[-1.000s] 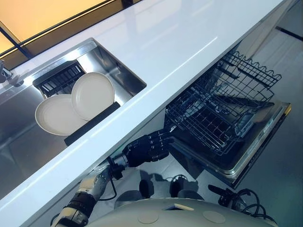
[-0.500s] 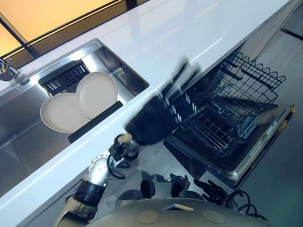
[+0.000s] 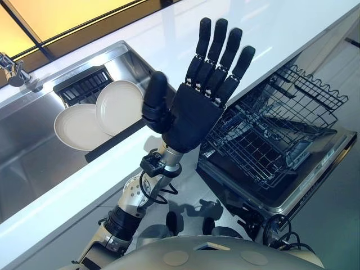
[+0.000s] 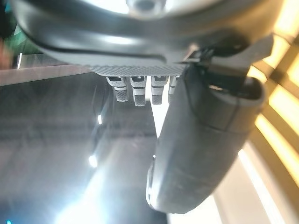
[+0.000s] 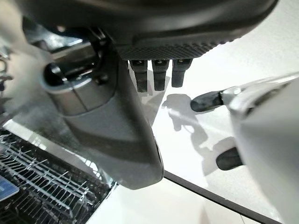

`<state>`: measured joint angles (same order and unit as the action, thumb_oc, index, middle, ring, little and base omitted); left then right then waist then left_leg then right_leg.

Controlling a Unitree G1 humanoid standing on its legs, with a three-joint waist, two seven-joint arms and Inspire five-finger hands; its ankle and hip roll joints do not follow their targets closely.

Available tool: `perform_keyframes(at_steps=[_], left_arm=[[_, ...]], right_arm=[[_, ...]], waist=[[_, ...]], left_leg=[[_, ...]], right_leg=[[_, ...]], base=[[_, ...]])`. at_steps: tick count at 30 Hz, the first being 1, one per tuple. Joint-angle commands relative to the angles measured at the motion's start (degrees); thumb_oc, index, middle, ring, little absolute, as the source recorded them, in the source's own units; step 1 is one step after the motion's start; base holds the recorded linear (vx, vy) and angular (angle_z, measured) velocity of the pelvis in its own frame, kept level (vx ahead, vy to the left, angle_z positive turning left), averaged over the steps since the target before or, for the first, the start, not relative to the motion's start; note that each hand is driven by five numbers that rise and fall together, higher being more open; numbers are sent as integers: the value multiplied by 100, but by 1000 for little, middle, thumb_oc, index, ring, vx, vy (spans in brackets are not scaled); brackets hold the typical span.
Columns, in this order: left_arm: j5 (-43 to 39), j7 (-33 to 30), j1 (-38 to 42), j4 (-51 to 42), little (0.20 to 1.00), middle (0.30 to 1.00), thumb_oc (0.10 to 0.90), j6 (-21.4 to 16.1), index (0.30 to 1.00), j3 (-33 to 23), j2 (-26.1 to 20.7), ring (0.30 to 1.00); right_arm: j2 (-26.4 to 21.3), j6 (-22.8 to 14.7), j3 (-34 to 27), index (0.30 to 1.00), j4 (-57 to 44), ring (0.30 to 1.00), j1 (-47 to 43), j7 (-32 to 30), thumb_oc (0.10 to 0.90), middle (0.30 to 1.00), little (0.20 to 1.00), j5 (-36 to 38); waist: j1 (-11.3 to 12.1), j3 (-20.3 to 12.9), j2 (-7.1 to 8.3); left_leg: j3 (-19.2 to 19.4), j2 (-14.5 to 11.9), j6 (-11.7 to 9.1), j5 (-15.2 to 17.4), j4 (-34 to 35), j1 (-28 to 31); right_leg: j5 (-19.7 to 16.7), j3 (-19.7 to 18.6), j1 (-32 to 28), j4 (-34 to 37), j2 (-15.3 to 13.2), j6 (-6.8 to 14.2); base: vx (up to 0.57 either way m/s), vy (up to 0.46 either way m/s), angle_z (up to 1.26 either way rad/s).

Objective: Pick up plates and place into dishwasher.

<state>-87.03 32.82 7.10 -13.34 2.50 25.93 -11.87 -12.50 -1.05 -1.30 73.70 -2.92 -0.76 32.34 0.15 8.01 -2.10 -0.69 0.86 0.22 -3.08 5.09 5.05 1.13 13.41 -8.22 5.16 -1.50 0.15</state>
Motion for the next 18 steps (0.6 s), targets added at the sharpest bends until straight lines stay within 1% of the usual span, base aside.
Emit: perform_keyframes(at_steps=[1, 2, 3, 4, 5, 6, 7, 8, 9, 10, 11, 12, 13, 14, 15, 17, 18], left_arm=[[2680, -957, 352, -776, 900, 900, 800, -2280, 900, -1104, -238, 900], [2711, -975, 348, -784, 900, 900, 800, -2288, 900, -1178, -274, 900], [3293, -1318, 303, -808, 900, 900, 800, -2551, 900, -1515, -439, 900], [3636, -1638, 304, -749, 900, 900, 800, -2702, 900, -1861, -653, 900], [3843, -1758, 314, -745, 900, 900, 800, -2680, 900, -2117, -791, 900], [4247, -2151, 344, -735, 900, 900, 800, -2571, 900, -2425, -949, 900], [4433, -2468, 414, -594, 900, 900, 800, -2515, 900, -2677, -1107, 900], [4819, -2690, 457, -548, 900, 900, 800, -2431, 900, -2799, -1148, 900], [4969, -2880, 519, -441, 900, 900, 800, -2360, 900, -2888, -1277, 900], [5347, -3238, 627, -298, 900, 900, 800, -2276, 900, -3018, -1463, 900], [5798, -3502, 757, -143, 900, 900, 800, -2072, 900, -3113, -1683, 900], [5875, -3647, 873, -5, 900, 900, 800, -1895, 900, -3149, -1886, 900], [6275, -3790, 965, 148, 900, 900, 800, -1797, 900, -3194, -2058, 900], [6344, -3833, 996, 195, 900, 900, 800, -1766, 900, -3199, -2104, 900], [6302, -3862, 1074, 357, 900, 900, 800, -1577, 900, -3245, -2312, 900], [6337, -3847, 1241, 772, 900, 900, 800, -1421, 900, -3357, -2681, 900], [5783, -3744, 1346, 1015, 900, 900, 800, -1266, 900, -3379, -2905, 900]], right_arm=[[-320, -219, -116, 900, 185, 900, 74, -27, 800, 900, 900, -118], [-320, -233, -130, 900, 189, 900, 87, -22, 800, 900, 900, -126], [-334, -300, -200, 900, 212, 900, 169, -1, 800, 900, 900, -190], [-339, -330, -265, 900, 226, 900, 240, 11, 800, 900, 900, -236], [-353, -352, -307, 900, 245, 900, 286, 23, 800, 900, 900, -248], [-344, -367, -363, 900, 255, 900, 334, 6, 800, 900, 900, -303], [-353, -356, -399, 900, 252, 900, 375, 6, 800, 900, 900, -339], [-355, -339, -419, 900, 256, 900, 384, 5, 800, 900, 900, -356], [-370, -325, -435, 900, 264, 900, 389, 6, 800, 900, 900, -383], [-377, -291, -453, 900, 256, 900, 387, 7, 800, 900, 900, -436], [-390, -283, -461, 900, 261, 900, 408, 30, 800, 900, 900, -502], [-397, -278, -454, 900, 268, 900, 410, 47, 800, 900, 900, -541], [-412, -260, -444, 900, 268, 900, 404, 67, 800, 900, 900, -583], [-412, -254, -442, 900, 266, 900, 402, 73, 800, 900, 900, -598], [-432, -229, -438, 900, 252, 900, 405, 97, 800, 900, 900, -658], [-463, -176, -443, 900, 226, 900, 400, 141, 800, 900, 900, -792], [-483, -155, -429, 900, 217, 900, 402, 167, 800, 900, 900, -847]], waist=[[295, -78, -154], [299, -90, -153], [338, -100, -160], [376, -126, -165], [410, -151, -173], [428, -198, -176], [436, -238, -192], [431, -264, -198], [425, -294, -218], [405, -325, -239], [367, -365, -270], [338, -389, -292], [305, -411, -315], [298, -414, -317], [265, -436, -345], [200, -467, -381], [171, -475, -398]], left_leg=[[256, -189, -231, 508, -190, -231], [245, -186, -232, 492, -200, -263], [210, -172, -245, 482, -230, -299], [172, -155, -252, 475, -245, -323], [143, -138, -255, 471, -254, -342], [86, -110, -254, 464, -261, -364], [52, -79, -247, 472, -256, -356], [35, -56, -242, 482, -258, -347], [28, -43, -233, 491, -247, -329], [17, -16, -216, 506, -233, -295], [18, 11, -189, 520, -211, -253], [30, 36, -164, 529, -186, -214], [52, 54, -143, 537, -169, -180], [62, 59, -136, 541, -162, -169], [92, 82, -110, 556, -153, -137], [170, 113, -63, 578, -133, -72], [208, 137, -29, 595, -120, -32]], right_leg=[[656, 19, 384, -653, 181, 16], [642, 30, 401, -646, 179, 15], [658, 60, 391, -645, 168, 9], [682, 88, 387, -653, 158, 3], [694, 112, 392, -659, 149, 1], [722, 131, 408, -682, 134, -1], [743, 152, 415, -699, 115, 0], [757, 159, 418, -714, 99, 3], [768, 164, 418, -722, 84, 8], [779, 157, 425, -741, 56, 22], [784, 136, 433, -757, 27, 47], [785, 120, 439, -769, 0, 71], [782, 92, 443, -776, -22, 91], [783, 80, 444, -779, -27, 97], [781, 54, 445, -787, -49, 118], [769, -23, 452, -807, -76, 162], [767, -60, 447, -821, -89, 189]], base=[[-33, -4, 8], [-16, 3, 5], [6, 11, 8], [23, 17, 11], [39, 33, 14], [57, 64, 9], [81, 90, 9], [89, 102, 5], [104, 123, 5], [122, 161, 2], [136, 192, 1], [132, 196, 0], [93, 142, 0], [94, 147, -4], [94, 147, -5], [119, 181, -11], [114, 175, -18]])
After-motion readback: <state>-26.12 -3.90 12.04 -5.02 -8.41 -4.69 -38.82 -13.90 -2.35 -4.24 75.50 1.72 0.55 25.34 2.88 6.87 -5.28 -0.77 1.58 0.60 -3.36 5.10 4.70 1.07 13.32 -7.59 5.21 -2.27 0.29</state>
